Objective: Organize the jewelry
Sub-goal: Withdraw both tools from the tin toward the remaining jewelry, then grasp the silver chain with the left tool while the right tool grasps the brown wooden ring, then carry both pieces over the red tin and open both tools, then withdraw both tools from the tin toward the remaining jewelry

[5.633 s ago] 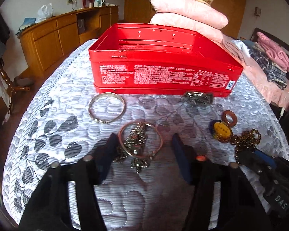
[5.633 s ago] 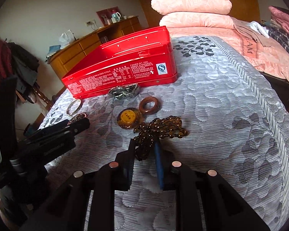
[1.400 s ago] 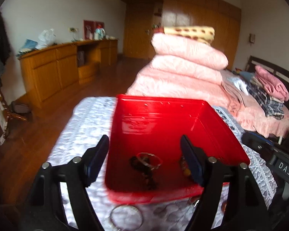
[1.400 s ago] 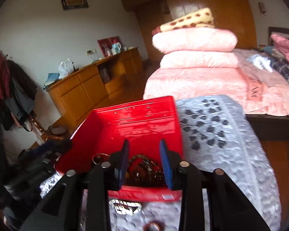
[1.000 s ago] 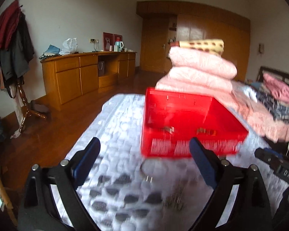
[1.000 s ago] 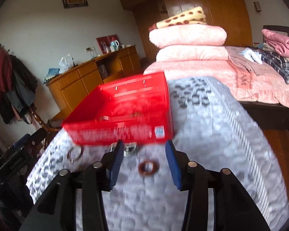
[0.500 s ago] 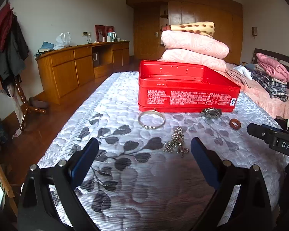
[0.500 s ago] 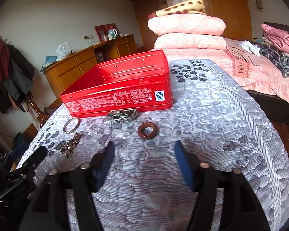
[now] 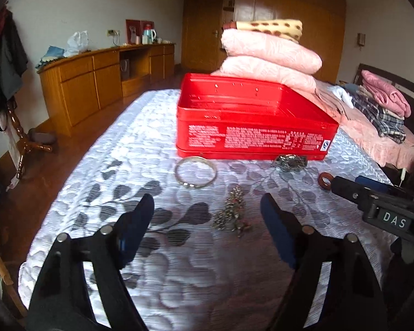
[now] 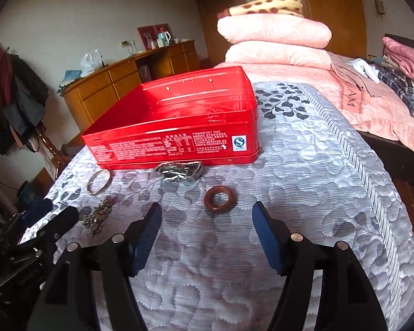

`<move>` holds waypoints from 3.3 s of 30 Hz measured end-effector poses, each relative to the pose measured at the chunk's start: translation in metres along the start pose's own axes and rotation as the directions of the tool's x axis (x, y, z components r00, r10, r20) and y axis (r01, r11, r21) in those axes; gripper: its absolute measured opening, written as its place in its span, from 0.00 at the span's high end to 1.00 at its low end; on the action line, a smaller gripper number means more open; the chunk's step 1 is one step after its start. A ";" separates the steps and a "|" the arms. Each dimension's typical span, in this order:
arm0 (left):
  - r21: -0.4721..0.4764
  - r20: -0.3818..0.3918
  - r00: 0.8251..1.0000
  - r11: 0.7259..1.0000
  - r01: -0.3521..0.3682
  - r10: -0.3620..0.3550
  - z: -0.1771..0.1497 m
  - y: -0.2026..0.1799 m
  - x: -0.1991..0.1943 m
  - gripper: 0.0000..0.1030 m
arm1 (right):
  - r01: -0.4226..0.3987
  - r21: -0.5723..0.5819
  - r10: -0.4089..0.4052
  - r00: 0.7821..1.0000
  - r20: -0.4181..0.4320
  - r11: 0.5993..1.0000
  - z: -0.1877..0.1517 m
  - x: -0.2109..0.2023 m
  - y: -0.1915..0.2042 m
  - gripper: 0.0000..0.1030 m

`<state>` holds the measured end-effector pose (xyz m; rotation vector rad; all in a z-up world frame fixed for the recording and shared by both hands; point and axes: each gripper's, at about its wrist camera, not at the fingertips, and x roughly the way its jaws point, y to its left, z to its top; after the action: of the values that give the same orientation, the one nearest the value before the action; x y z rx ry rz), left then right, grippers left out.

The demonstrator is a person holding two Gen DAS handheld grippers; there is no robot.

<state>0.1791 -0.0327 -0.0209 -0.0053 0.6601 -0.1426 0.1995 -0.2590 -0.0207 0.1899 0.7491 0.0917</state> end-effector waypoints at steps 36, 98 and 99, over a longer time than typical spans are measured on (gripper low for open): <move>-0.034 -0.130 0.990 0.998 0.059 -0.063 -0.002 -0.013 0.032 0.85 | 0.002 0.007 -0.002 0.998 -0.069 1.000 -0.005 0.002 -0.003 0.72; -0.002 0.150 0.988 1.000 0.027 -0.027 0.130 -0.004 0.065 0.13 | -0.105 -0.007 0.104 0.979 0.174 0.994 0.104 0.025 -0.007 0.35; 0.005 0.164 0.986 1.000 0.020 -0.020 0.128 -0.003 0.058 0.13 | -0.109 -0.004 0.108 0.975 0.192 0.994 0.098 0.014 -0.008 0.34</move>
<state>0.3023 -0.0488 0.0445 -0.0205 0.4957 -0.1610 0.2765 -0.2786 0.0387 0.2425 0.5461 0.1727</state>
